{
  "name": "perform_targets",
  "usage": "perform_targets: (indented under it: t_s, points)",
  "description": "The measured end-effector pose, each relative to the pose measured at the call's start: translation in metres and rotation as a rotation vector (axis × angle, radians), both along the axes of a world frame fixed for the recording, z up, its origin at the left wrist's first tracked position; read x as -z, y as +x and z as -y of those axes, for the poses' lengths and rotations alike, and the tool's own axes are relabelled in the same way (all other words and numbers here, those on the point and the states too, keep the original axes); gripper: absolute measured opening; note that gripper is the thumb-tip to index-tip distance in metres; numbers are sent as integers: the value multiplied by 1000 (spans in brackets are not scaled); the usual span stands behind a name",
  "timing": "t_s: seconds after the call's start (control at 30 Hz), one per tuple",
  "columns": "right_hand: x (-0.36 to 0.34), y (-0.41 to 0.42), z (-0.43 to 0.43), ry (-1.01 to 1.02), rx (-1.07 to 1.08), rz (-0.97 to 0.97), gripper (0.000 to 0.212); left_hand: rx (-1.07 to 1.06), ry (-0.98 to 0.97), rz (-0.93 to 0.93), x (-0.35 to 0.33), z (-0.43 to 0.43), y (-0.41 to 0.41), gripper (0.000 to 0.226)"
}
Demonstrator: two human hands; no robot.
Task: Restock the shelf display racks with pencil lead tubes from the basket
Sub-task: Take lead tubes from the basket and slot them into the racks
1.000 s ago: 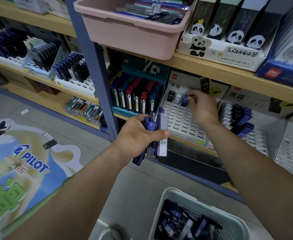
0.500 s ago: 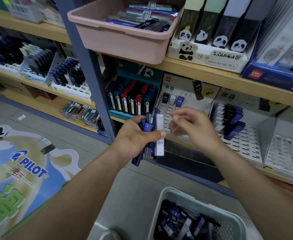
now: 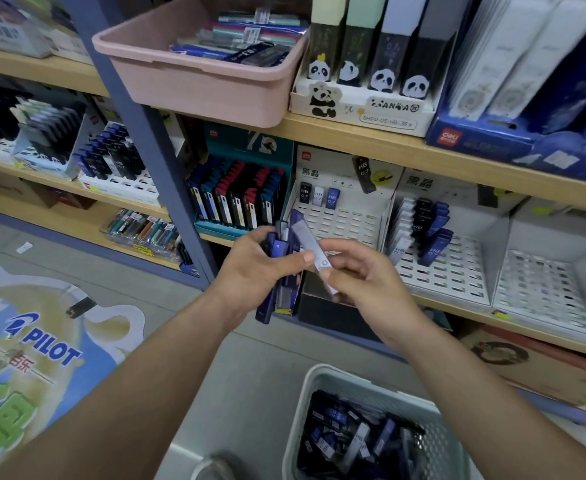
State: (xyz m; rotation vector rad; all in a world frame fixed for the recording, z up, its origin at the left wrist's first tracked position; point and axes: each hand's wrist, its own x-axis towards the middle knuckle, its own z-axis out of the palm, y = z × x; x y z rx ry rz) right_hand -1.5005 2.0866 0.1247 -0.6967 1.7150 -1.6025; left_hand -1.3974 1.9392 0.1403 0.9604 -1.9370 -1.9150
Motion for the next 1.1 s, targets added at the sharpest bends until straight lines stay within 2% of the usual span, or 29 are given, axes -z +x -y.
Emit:
perform_targets:
  t_s: [0.13,0.3,0.47,0.53,0.63,0.7,0.83,1.1]
  points:
    - [2,-8,-18,7,46,17,34,-4,25,-9,-1,-1,-4,39]
    - [-2,-18,-38,45,139,-173,33,45,-37,16,-1,-9,-12,39]
    - [-4,-27,-50,-185,351,18,20,146,-128,86,3,-24,-19,33]
    - [-6,-31,-57,-218,393,8,16,183,-143,106,6,-33,-21,31]
    - [-7,-43,-71,-174,500,-112,14,182,-157,133,10,-35,-22,31]
    - [-3,-55,-81,-84,549,-286,14,167,-152,147,11,-31,-22,31]
    - [9,-72,-86,85,516,-534,12,167,-141,158,12,-30,-21,26]
    - [26,-85,-80,178,437,-646,13,179,-121,139,6,-32,-19,25]
